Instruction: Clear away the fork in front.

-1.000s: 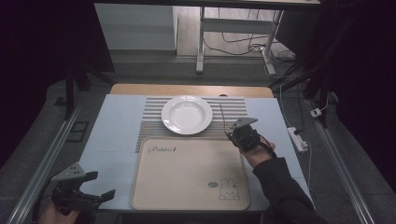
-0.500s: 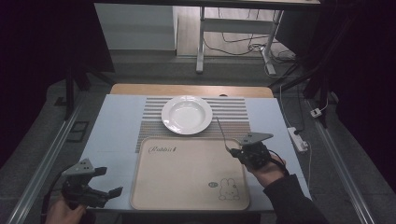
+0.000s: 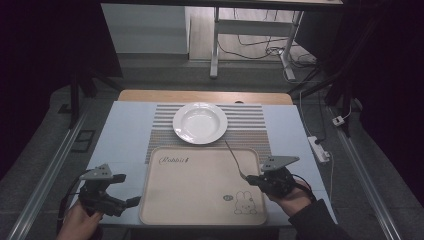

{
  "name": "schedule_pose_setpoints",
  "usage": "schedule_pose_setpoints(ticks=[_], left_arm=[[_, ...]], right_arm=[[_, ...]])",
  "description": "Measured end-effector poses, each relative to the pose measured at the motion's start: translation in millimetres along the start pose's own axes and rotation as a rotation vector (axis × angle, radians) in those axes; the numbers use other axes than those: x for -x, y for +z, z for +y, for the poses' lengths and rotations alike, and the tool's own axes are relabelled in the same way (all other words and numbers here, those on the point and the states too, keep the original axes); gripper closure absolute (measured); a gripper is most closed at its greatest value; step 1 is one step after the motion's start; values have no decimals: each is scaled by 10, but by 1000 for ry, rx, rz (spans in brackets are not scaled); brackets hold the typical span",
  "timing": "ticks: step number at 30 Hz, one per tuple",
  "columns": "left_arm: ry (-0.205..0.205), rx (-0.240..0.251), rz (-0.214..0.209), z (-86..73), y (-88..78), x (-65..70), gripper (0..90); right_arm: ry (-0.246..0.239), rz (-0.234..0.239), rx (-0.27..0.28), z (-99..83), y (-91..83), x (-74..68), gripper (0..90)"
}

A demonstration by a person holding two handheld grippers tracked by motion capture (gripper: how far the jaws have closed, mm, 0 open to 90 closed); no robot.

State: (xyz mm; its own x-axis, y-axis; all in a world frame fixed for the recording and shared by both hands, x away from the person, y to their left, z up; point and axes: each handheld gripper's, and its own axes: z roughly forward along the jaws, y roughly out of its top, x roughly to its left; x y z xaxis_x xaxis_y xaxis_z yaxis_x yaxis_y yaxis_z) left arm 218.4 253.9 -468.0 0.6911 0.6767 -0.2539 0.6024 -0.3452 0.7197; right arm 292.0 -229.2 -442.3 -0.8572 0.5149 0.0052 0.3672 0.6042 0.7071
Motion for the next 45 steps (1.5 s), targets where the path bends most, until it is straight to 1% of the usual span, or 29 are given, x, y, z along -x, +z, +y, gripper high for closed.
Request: schedule_pose_setpoints(ticks=[1, 2, 3, 4, 6, 7, 8, 9, 11, 12, 14, 17, 22, 24, 25, 26, 27, 32, 34, 38, 42, 45], left_arm=[[1, -3, -5, 17, 17, 1, 0], [6, -7, -10, 35, 32, 1, 0], [11, -11, -15, 52, 44, 3, 0], [14, -13, -19, 68, 55, 7, 0], [29, -20, -28, 99, 77, 16, 0], [37, -21, -30, 113, 89, 21, 0], [41, -21, -34, 126, 103, 25, 0], [47, -24, -38, 140, 118, 26, 0], [55, -31, -42, 167, 152, 26, 0], [58, -34, -46, 182, 171, 26, 0], [63, -40, -52, 216, 211, 26, 0], [77, -43, -60, 274, 270, 35, 0], [93, -59, -79, 365, 371, 54, 0], [112, -71, -81, 404, 414, 55, 0], [122, -76, -75, 426, 438, 62, 0], [136, -83, -71, 450, 462, 65, 0], [146, -88, -70, 474, 486, 70, 0], [184, -107, -73, 587, 606, 91, 0], [194, -117, -74, 619, 651, 103, 0], [218, -138, -86, 673, 732, 110, 1], [252, -164, -94, 718, 818, 110, 6], [278, -179, -116, 757, 879, 105, 9]], right_arm=[[0, 0, 0, 0, 0, 0, 894], [-10, 19, 0, -5, 0, -28, 894], [-10, 19, 0, -5, 0, -28, 894], [-15, 37, 2, -3, 4, -58, 894], [-21, 41, 0, 0, 6, -71, 894], [-27, 64, 4, 4, 15, -98, 894], [-30, 75, 5, 8, 20, -108, 894], [-30, 75, 5, 8, 20, -108, 894], [-36, 89, 5, 17, 31, -132, 894], [-41, 108, 7, 27, 41, -153, 894], [-48, 130, 12, 40, 52, -174, 894], [-58, 144, 9, 55, 67, -202, 894], [-81, 193, 4, 87, 121, -262, 894], [-95, 210, 3, 103, 139, -286, 894], [-105, 232, 4, 118, 156, -309, 894], [-109, 242, 5, 125, 165, -322, 894], [-109, 242, 5, 125, 165, -322, 894], [-130, 286, 3, 146, 212, -403, 894], [-140, 296, -5, 156, 228, -433, 894], [-162, 330, -8, 181, 261, -473, 894], [-190, 358, -9, 206, 290, -504, 894], [-212, 375, -11, 228, 301, -527, 894]])
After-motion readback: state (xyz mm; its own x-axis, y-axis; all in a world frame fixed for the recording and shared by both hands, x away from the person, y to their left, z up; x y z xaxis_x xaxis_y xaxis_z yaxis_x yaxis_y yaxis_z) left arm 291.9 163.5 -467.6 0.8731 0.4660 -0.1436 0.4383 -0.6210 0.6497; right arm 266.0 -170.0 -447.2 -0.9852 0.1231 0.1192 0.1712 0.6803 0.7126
